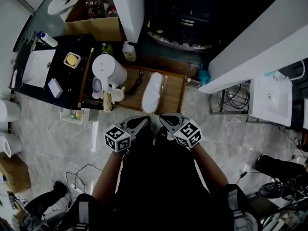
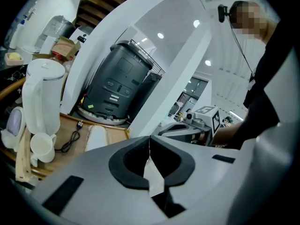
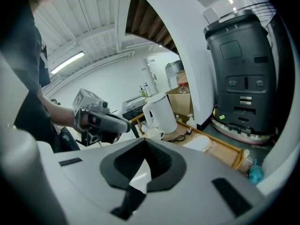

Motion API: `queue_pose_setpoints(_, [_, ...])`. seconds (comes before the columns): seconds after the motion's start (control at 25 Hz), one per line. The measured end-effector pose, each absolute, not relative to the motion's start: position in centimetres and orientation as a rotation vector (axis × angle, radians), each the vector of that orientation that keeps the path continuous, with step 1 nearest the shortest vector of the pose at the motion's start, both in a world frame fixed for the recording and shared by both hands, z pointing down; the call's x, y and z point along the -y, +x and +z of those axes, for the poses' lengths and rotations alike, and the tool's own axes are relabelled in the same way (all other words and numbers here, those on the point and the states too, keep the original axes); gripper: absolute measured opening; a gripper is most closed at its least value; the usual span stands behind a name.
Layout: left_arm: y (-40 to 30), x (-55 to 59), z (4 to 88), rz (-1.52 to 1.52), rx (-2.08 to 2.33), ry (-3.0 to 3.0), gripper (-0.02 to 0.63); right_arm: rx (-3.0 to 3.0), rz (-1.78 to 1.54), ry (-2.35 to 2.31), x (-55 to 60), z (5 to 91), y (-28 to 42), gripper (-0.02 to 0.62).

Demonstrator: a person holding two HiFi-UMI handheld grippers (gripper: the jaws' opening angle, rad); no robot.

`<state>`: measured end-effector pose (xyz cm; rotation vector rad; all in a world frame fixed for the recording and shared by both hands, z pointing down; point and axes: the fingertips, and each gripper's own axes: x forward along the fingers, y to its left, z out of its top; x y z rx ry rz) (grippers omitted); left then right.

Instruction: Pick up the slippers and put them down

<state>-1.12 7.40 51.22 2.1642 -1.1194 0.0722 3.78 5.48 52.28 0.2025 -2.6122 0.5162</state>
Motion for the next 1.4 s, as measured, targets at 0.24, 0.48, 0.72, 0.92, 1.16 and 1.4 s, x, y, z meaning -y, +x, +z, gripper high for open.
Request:
queue_pose_setpoints(0.24, [-2.0,-5.8,52.7,0.135,0.998,2.195,0.012,2.581,0.562,0.289,-4.3,53.4,2.6,0.008])
queue_pose_setpoints(0.48, [-3.4,-4.1,54.2,0.167,0.888,2.210,0.012,2.542,0.597,0.386,-2.7,54.5,1.6,0.008])
queue_pose_setpoints(0.72, [-4.9,-3.1,55.9,0.211,0.772,2.234,0.012,2.501,0.614,0.491,-1.8,56.3,0.5,0.008])
queue_pose_setpoints(0.92, [-6.2,-2.7,57.6,0.251,0.715,2.212,0.014,2.471,0.637,0.562,-1.2,57.3,-0.2,0.008])
queue_pose_setpoints(1.16, [-7.0,-2.0,59.6,0.282,0.708,2.187,0.014,2.450,0.691,0.580,-0.9,58.8,-0.9,0.008])
queue_pose_setpoints(1.4, [-6.6,-1.2,60.7,0.207,0.680,2.169,0.015,2.432,0.714,0.557,-0.6,61.0,-1.2,0.008])
